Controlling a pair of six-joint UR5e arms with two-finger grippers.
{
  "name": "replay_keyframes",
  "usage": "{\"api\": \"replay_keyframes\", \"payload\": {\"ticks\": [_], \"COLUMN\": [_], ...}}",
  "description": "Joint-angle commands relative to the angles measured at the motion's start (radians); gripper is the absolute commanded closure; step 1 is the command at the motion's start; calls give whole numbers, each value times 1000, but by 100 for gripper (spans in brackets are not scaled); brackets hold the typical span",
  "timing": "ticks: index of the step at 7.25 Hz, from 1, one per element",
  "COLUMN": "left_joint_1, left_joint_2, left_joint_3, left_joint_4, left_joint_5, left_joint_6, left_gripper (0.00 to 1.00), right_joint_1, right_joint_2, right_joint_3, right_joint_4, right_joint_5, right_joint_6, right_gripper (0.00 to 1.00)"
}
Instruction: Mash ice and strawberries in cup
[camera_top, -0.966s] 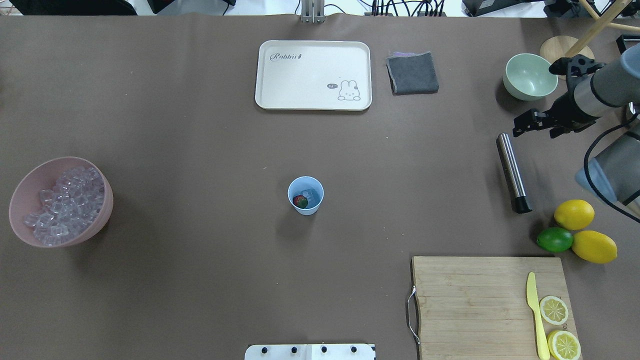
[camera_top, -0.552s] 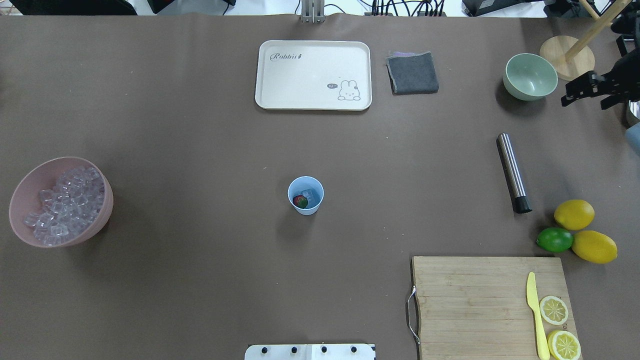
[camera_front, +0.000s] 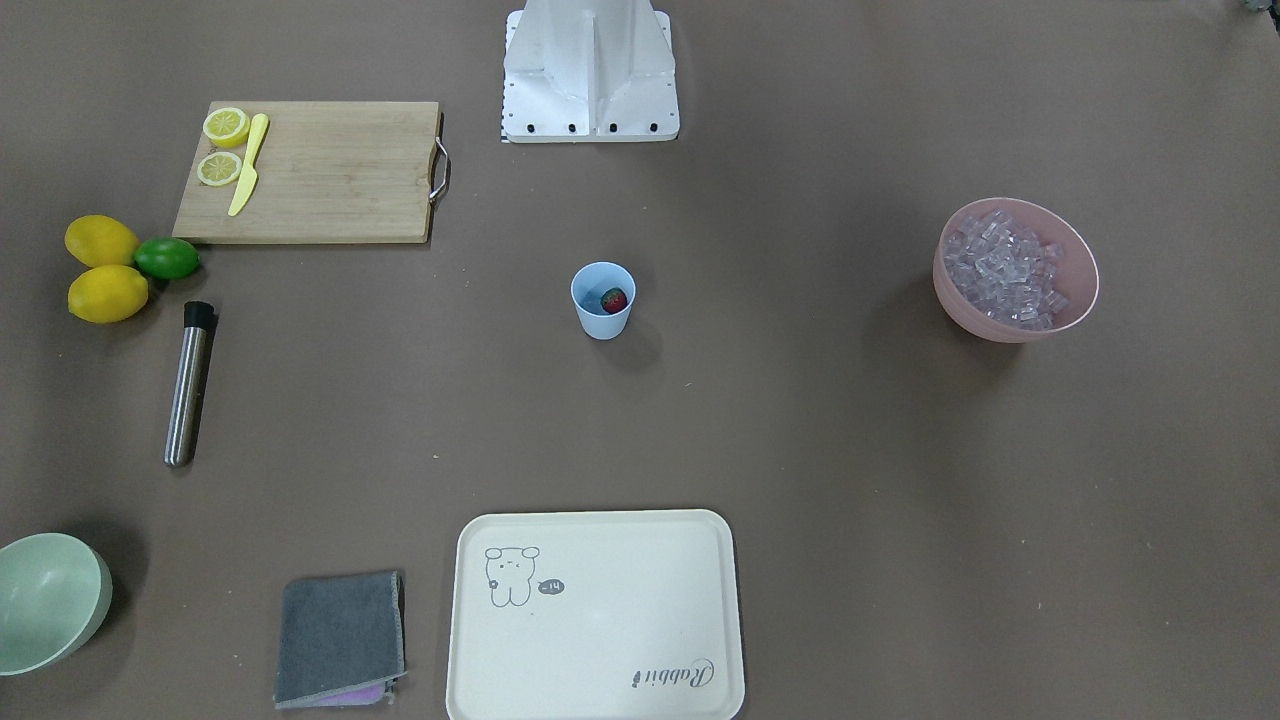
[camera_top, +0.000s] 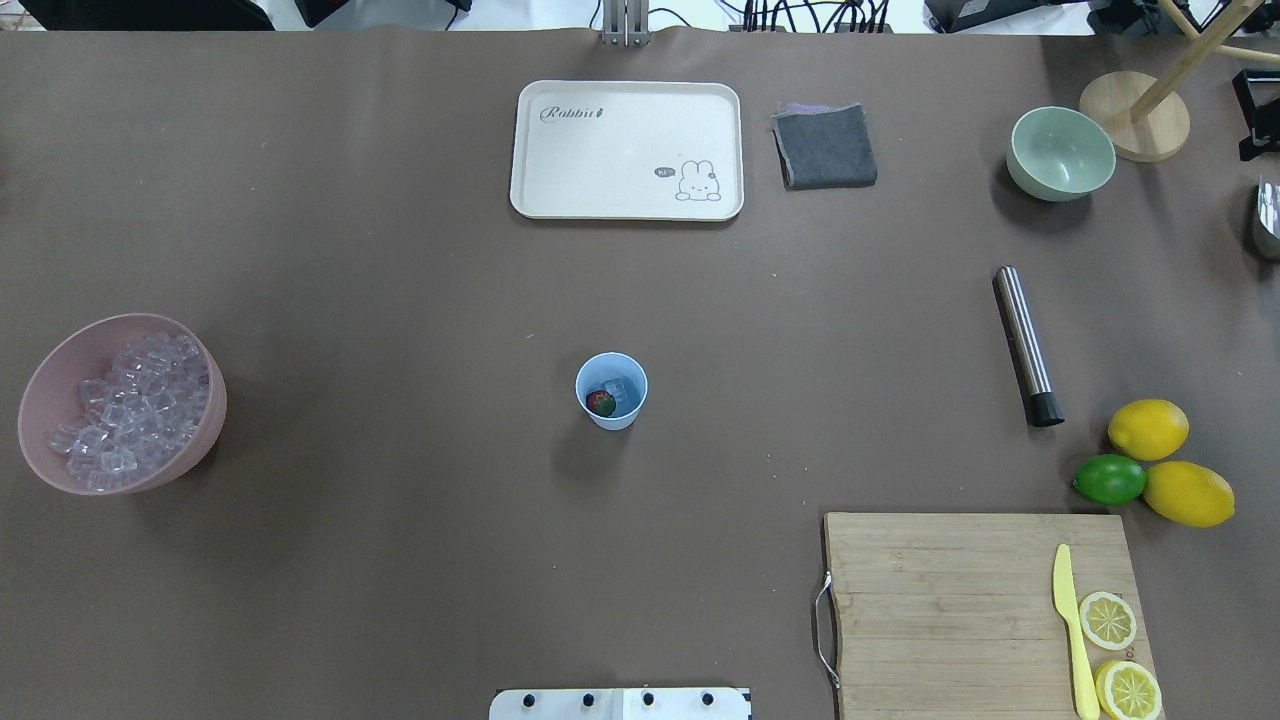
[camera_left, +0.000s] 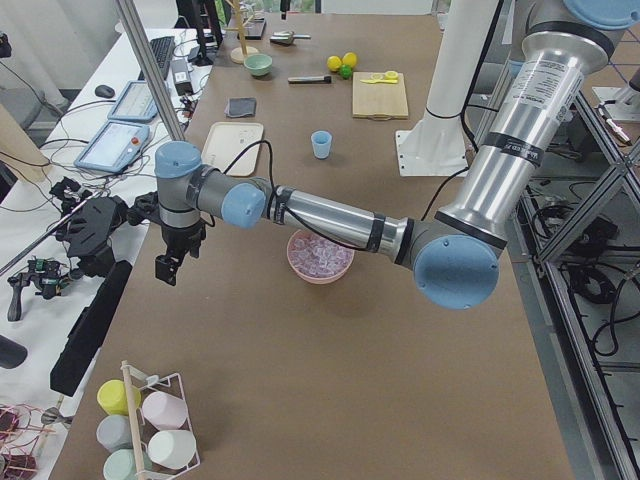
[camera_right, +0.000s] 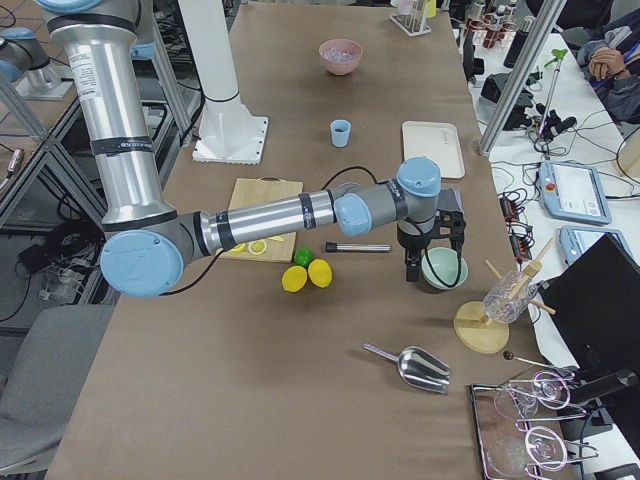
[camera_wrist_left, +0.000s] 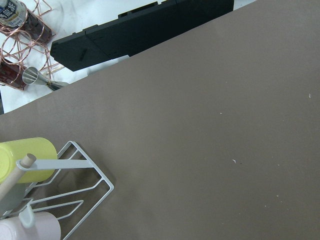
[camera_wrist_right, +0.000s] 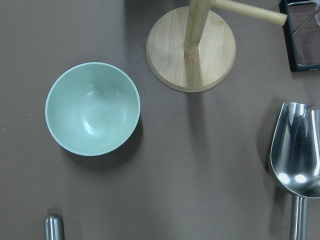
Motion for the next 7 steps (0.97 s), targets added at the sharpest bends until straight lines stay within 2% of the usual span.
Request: {"api": "replay_keyframes", "payload": {"ticks": [1,2,3,5,6,7], "left_joint_1": [0,0,0,-11,-14,-15], "left_joint_2": [-10,-10,-10,-9,5,32], "left_joint_3": [-14,-26,-47,-150,-168,-187], "left_joint_4": [11,11,28,159,164,161], "left_joint_5": [-3,-4,-5,-4,-5,-5], "left_joint_6": [-154,-220,-227,-226,-226,-224], "left_gripper": [2,2,2,2,2,2], "right_joint_1": [-8,2,33,71,67,70], "right_joint_2": [-4,-4,4,1,21,42], "right_joint_3": [3,3,9,32,42,59], "right_joint_4": [-6,-7,-64,-173,-242,-294], "right_joint_5": [-81,-94,-97,-152,-193,-209], "right_joint_6": [-4,-59,-94,-133,-233,-245], "right_gripper": [0,0,0,0,0,0]}}
